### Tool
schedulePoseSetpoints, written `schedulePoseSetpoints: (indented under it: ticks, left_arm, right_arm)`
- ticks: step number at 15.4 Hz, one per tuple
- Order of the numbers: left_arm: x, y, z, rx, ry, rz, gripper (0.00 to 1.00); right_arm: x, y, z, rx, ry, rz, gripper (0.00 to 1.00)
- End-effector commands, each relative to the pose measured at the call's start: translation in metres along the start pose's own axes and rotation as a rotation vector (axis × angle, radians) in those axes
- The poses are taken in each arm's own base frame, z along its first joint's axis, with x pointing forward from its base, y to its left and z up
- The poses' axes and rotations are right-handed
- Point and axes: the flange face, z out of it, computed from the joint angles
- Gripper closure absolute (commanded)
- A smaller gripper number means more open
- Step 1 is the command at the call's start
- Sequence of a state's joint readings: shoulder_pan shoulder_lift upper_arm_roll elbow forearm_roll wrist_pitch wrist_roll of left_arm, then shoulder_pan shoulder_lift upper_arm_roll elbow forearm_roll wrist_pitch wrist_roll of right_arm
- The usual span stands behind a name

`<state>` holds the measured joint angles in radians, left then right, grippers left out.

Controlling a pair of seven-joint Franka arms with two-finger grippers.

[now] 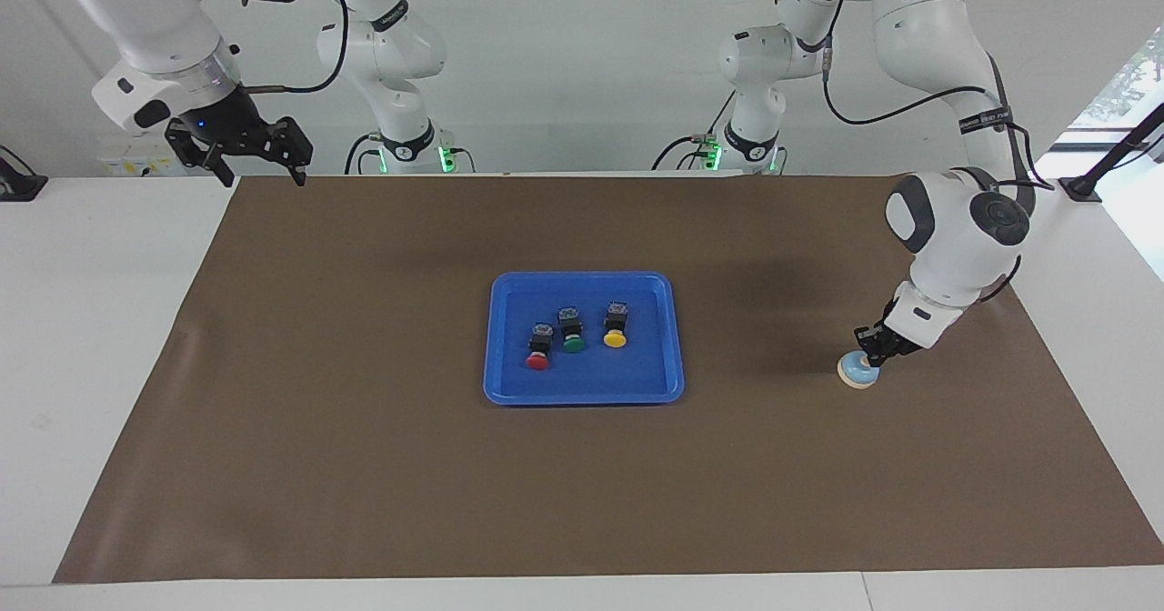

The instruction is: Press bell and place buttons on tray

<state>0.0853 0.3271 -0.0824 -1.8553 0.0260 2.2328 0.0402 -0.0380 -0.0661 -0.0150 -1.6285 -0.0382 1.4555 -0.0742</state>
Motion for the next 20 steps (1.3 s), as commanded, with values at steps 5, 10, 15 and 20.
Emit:
schedulePoseSetpoints:
  ticks: [5, 10, 15, 20]
  left_arm:
    - [0.001, -0.003, 0.028, 0.018, 0.055, 0.002, 1.00]
    - [0.002, -0.007, 0.021, 0.020, 0.035, -0.003, 1.00]
    - [0.022, -0.008, -0.026, 0.023, 0.028, -0.007, 1.00]
    - [0.030, -0.012, -0.107, 0.031, 0.050, -0.014, 1.00]
  right_arm:
    - [-0.004, 0.003, 0.001, -0.011, -0.002, -0.014, 0.00]
    - [-0.004, 0.003, 0.001, -0.011, -0.002, -0.014, 0.00]
    - [-0.004, 0.003, 0.001, -0.011, -0.002, -0.014, 0.00]
    - [-0.004, 0.003, 0.001, -0.011, -0.002, -0.014, 0.00]
